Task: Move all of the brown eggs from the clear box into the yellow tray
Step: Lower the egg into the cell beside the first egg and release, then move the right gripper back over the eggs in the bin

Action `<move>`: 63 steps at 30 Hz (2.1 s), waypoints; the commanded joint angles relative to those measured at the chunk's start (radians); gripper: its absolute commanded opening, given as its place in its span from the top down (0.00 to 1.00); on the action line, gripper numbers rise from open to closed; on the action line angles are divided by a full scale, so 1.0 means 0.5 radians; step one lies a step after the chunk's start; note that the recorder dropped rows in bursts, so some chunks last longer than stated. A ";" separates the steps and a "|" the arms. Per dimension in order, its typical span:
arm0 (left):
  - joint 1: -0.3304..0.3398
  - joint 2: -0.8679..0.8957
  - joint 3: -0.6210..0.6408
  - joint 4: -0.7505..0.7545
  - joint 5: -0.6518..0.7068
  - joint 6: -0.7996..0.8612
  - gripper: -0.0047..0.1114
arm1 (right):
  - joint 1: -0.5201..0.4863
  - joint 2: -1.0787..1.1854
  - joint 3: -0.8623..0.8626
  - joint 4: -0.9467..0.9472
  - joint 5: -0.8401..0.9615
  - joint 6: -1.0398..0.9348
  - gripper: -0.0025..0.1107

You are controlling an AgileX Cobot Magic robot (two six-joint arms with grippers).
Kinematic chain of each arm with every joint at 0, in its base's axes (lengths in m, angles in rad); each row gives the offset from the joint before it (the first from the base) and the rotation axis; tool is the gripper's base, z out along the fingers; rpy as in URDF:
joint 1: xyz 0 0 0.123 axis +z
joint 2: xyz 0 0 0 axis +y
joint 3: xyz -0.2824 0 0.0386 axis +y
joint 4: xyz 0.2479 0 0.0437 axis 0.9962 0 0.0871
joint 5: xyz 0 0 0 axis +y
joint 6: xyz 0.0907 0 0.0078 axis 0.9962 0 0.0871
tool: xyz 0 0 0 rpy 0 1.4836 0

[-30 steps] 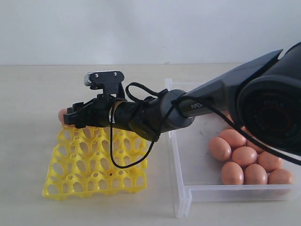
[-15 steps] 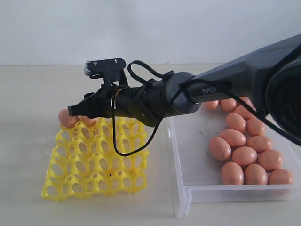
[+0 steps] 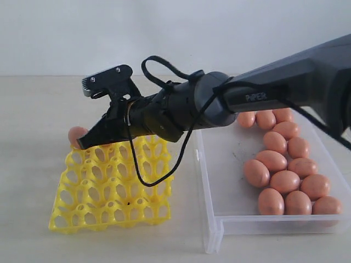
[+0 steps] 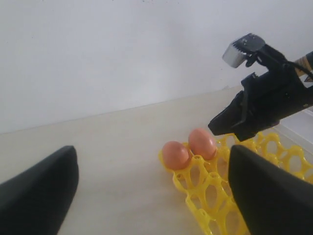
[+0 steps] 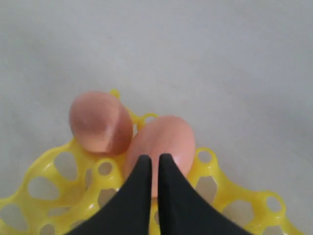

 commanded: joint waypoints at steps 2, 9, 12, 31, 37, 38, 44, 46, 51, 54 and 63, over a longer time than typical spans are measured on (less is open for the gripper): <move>-0.013 -0.008 0.008 -0.013 -0.001 -0.016 0.29 | -0.004 -0.123 0.122 0.028 -0.142 -0.026 0.98; -0.013 -0.008 0.008 -0.013 -0.001 -0.016 0.29 | 0.004 0.016 0.095 0.042 -0.305 0.093 0.98; -0.013 -0.008 0.008 -0.013 -0.001 -0.016 0.29 | 0.004 0.069 0.091 0.042 -0.345 0.130 0.98; -0.013 -0.008 0.008 -0.013 -0.001 -0.016 0.29 | 0.115 -0.595 0.392 -0.153 -0.001 -0.086 0.98; -0.013 -0.008 0.008 -0.013 -0.001 -0.016 0.29 | -0.035 -1.404 1.615 0.172 -1.201 -0.645 0.98; -0.013 -0.008 0.008 -0.013 -0.001 -0.016 0.29 | -0.039 -1.480 1.828 0.373 -1.586 -0.915 0.98; -0.013 -0.008 0.008 -0.013 -0.001 -0.016 0.29 | -0.098 -1.539 2.278 1.738 -1.977 -1.344 0.98; -0.013 -0.008 0.008 -0.013 -0.001 -0.016 0.29 | -0.206 -1.539 2.184 1.637 -1.553 -1.368 0.95; -0.013 -0.008 0.008 -0.013 -0.001 -0.016 0.29 | -0.596 -1.485 1.757 1.664 -0.448 -1.605 0.72; -0.013 -0.008 0.008 -0.013 -0.001 -0.016 0.29 | -0.825 -1.403 1.493 1.662 0.104 -1.611 0.60; -0.013 -0.008 0.008 -0.013 -0.001 -0.016 0.29 | -1.158 -0.916 0.726 0.931 1.289 -1.196 0.60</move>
